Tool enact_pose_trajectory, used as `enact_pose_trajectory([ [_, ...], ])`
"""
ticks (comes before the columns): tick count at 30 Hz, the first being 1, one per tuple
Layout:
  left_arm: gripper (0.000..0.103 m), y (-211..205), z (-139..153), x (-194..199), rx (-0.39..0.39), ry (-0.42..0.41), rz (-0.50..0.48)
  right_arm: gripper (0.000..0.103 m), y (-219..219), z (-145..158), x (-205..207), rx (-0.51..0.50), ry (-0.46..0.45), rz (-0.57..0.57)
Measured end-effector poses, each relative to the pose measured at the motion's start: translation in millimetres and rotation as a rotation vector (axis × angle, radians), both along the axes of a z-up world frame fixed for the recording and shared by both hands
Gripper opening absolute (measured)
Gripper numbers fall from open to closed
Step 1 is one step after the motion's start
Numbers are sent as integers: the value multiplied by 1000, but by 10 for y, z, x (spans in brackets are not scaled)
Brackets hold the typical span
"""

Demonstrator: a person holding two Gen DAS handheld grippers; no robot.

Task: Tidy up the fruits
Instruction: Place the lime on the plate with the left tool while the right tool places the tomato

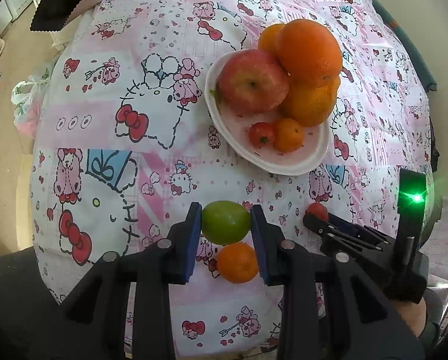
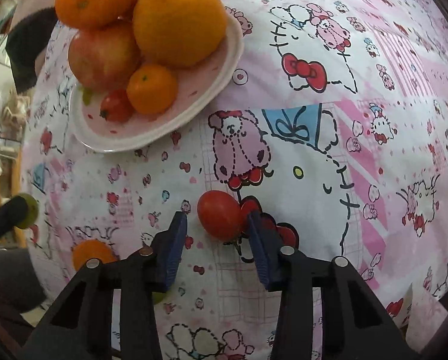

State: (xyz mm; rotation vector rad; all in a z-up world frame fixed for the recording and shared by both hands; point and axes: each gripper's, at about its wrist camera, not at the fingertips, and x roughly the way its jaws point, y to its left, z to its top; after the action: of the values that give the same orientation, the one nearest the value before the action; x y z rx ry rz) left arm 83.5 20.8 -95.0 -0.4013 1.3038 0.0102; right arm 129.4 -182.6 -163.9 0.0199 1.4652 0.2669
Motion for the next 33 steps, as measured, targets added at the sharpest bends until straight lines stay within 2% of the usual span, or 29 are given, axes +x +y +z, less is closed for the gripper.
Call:
enact_pose_trajectory([
  [1, 29, -1, 1, 1, -2, 0, 0, 32, 1, 7, -3, -3, -6, 2],
  [6, 29, 38, 6, -3, -7, -6, 19, 32, -5, 142, -43, 29, -42, 2],
  [12, 29, 79, 54, 4, -13, -30, 30, 32, -122, 497, -35, 175, -106, -37],
  [17, 29, 6, 161, 233, 15, -91, -30, 32, -117, 756, 181, 247, -149, -36],
  [20, 29, -82, 168, 406, 29, -127, -73, 32, -61, 724, 364, 225, -159, -13],
  [26, 29, -279, 10, 701, 46, -162, -192, 32, -118, 498, 605, 247, -104, -57],
  [33, 29, -324, -216, 884, 52, -113, -183, 32, -50, 366, 768, 256, -82, -48],
])
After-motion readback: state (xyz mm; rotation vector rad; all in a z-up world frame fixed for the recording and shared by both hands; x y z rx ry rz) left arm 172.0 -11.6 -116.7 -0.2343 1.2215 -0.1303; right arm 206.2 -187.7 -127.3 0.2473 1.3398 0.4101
